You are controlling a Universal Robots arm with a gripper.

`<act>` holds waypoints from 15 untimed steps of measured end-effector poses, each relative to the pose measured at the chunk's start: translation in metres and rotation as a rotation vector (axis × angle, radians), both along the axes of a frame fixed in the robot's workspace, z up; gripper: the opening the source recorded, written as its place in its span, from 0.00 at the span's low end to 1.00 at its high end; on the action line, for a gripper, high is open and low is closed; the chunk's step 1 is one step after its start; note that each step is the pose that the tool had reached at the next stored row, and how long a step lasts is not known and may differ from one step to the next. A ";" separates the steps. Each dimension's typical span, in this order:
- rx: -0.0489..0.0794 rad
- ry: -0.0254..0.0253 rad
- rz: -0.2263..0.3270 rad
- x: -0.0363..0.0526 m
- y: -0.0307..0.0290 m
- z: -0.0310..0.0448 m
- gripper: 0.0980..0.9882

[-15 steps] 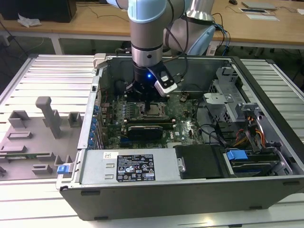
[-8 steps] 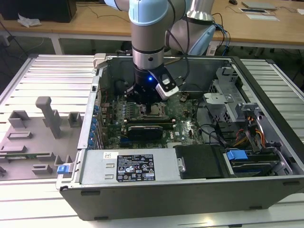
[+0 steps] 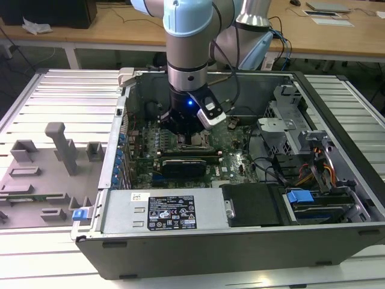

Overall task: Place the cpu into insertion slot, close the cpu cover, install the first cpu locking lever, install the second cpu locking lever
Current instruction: 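Close the cpu cover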

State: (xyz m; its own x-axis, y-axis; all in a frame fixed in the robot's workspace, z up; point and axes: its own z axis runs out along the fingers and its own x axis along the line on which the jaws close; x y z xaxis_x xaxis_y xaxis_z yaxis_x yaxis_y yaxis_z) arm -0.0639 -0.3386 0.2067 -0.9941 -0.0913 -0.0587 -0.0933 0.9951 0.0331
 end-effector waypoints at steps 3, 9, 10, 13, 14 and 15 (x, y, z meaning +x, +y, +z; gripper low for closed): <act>0.003 0.0001 0.000 0.0000 0.0001 -0.0005 0.01; 0.024 -0.0002 0.000 0.0000 0.0009 -0.0005 0.01; 0.026 -0.0002 0.000 0.0001 0.0013 -0.0002 0.01; 0.028 -0.0002 0.000 0.0001 0.0028 0.0030 0.01; 0.028 -0.0001 0.000 0.0000 0.0033 0.0040 0.01; 0.028 0.0000 0.000 0.0001 0.0034 0.0054 0.01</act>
